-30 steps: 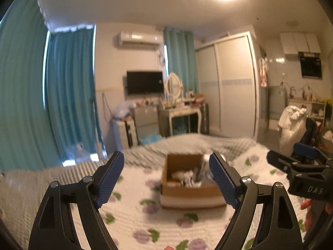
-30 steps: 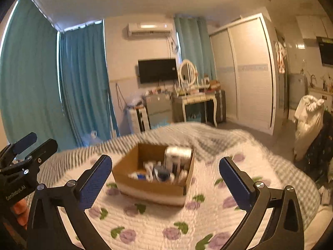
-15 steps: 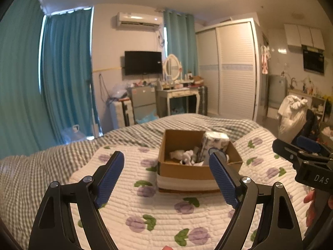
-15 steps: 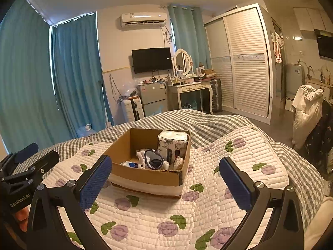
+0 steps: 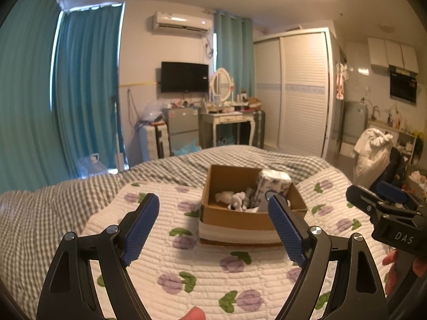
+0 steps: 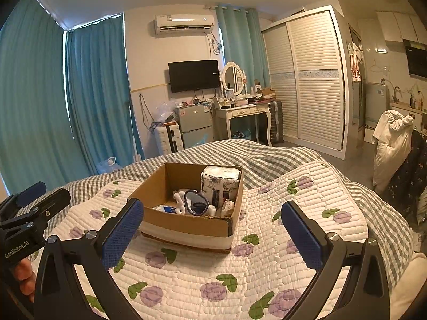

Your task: Organize soft objects

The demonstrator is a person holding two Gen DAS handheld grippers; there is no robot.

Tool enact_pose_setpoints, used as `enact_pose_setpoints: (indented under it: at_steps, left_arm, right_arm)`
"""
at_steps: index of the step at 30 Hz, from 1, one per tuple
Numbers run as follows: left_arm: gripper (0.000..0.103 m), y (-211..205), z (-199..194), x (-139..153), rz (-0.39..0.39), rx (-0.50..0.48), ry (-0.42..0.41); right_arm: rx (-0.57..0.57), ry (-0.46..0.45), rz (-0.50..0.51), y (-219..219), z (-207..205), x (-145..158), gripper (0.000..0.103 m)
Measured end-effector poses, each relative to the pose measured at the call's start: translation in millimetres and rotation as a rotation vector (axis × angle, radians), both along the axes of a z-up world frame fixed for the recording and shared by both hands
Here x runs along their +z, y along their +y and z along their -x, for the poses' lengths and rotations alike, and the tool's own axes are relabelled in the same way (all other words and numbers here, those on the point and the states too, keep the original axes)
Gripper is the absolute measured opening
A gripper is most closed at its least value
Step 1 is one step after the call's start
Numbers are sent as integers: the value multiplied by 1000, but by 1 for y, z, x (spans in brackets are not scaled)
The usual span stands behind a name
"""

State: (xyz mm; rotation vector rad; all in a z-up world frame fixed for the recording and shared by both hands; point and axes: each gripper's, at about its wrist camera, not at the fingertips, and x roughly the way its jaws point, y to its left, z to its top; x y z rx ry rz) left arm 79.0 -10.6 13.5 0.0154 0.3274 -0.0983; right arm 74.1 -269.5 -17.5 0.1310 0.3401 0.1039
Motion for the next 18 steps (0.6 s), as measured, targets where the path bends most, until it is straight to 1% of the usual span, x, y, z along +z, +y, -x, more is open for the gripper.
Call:
enact_pose_setpoints:
  at_steps: [18]
  left_arm:
    - [85,2,2,-1,2,-18,-4]
  right_arm:
    - [7,2,5,2,1,-2,103]
